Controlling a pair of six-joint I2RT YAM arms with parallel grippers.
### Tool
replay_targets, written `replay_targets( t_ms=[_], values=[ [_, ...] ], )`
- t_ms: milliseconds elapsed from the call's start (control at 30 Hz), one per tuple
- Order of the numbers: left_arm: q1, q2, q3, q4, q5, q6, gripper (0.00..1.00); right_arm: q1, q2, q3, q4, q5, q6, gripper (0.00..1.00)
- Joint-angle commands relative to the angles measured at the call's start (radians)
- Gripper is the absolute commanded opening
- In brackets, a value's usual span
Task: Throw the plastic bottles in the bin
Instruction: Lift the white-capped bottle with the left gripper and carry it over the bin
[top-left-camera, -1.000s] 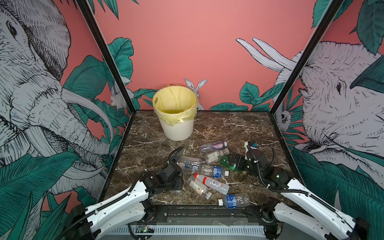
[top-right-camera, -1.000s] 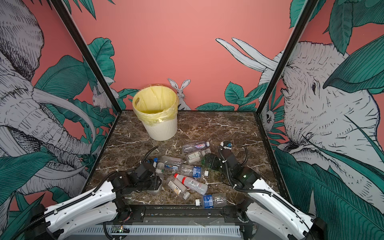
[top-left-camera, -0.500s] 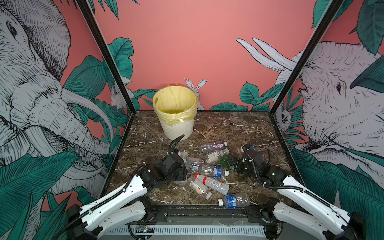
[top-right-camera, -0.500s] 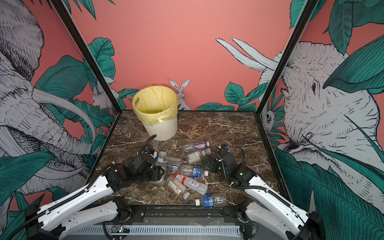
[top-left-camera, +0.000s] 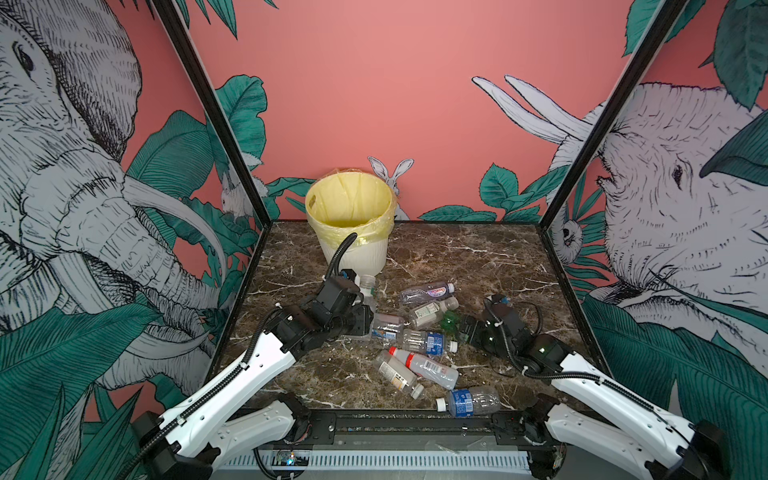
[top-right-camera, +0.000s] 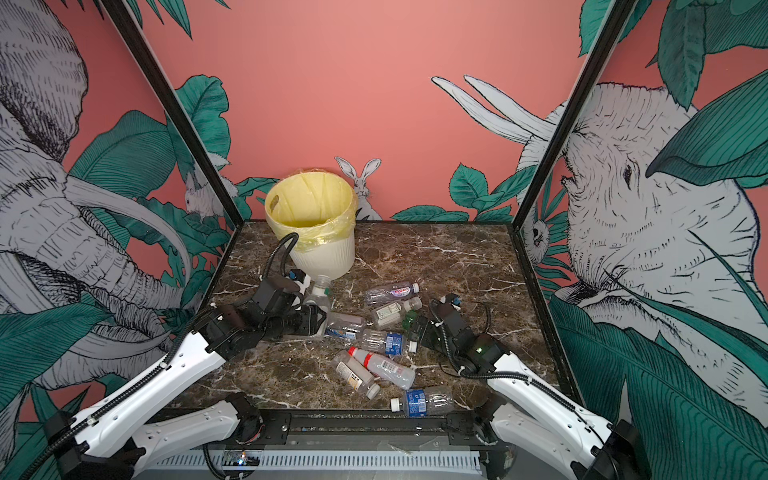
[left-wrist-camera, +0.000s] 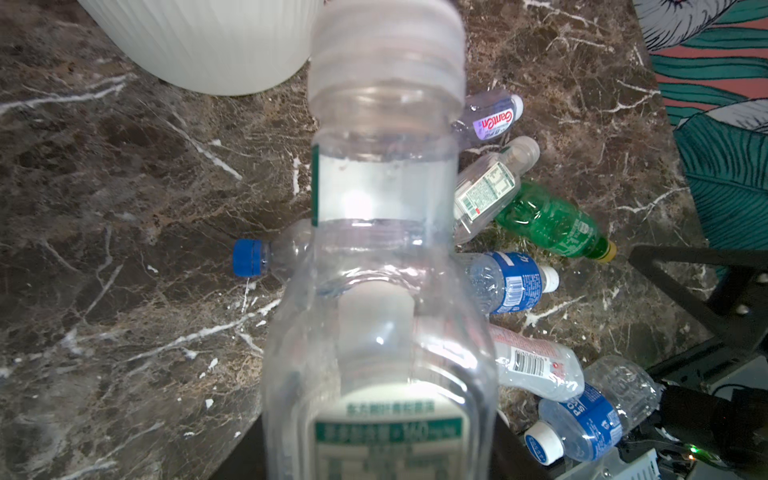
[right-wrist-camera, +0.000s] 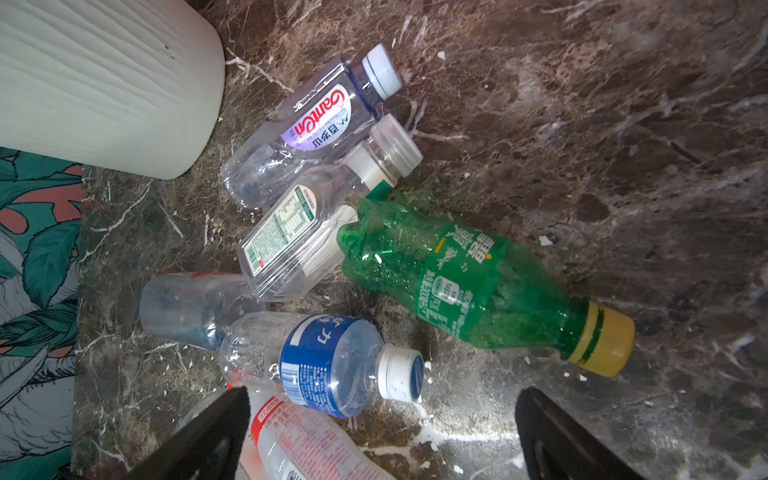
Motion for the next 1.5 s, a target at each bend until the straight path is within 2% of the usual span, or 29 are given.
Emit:
replay_targets(
  t_ms=[0, 200, 367, 667, 967, 1100, 1200, 1267, 1333, 1467],
  values=[
    [0.011, 0.011, 0.093, -0.037, -0.027, 0.094, 0.54, -0.002, 0.055, 0.066, 0.037, 0.064, 0.015, 0.99],
    [0.015, 0.023, 0.196, -0.037, -0.023, 0.142, 0.54, -0.003, 0.155, 0.163, 0.047, 0.061, -0.025, 0.99],
    [0.016, -0.020, 0.214, -0.028, -0.097, 0.156, 0.55, -0.003, 0.197, 0.184, 0.058, 0.056, -0.044, 0.99],
    [0.022, -0.056, 0.264, -0.048, -0.237, 0.221, 0.55, -0.014, 0.143, 0.151, 0.030, 0.044, -0.052, 0.99],
    [0.037, -0.115, 0.205, 0.040, -0.330, 0.157, 0.56, -0.035, 0.097, 0.113, 0.033, 0.036, -0.057, 0.99],
    [0.040, -0.077, 0.273, 0.056, -0.338, 0.195, 0.56, -0.044, 0.078, 0.098, 0.033, 0.036, -0.058, 0.99],
    [0.084, -0.007, 0.365, 0.063, -0.346, 0.242, 0.57, -0.049, 0.070, 0.095, 0.036, 0.033, -0.065, 0.99],
    [0.122, 0.060, 0.445, 0.062, -0.314, 0.262, 0.58, -0.051, 0.068, 0.095, 0.033, 0.032, -0.068, 0.99],
    [0.195, 0.137, 0.538, 0.063, -0.234, 0.251, 0.58, -0.054, 0.067, 0.097, 0.031, 0.030, -0.072, 0.99],
    [0.400, 0.349, 0.737, 0.127, 0.018, 0.177, 0.58, -0.064, 0.058, 0.099, 0.027, 0.016, -0.078, 0.99]
  ],
)
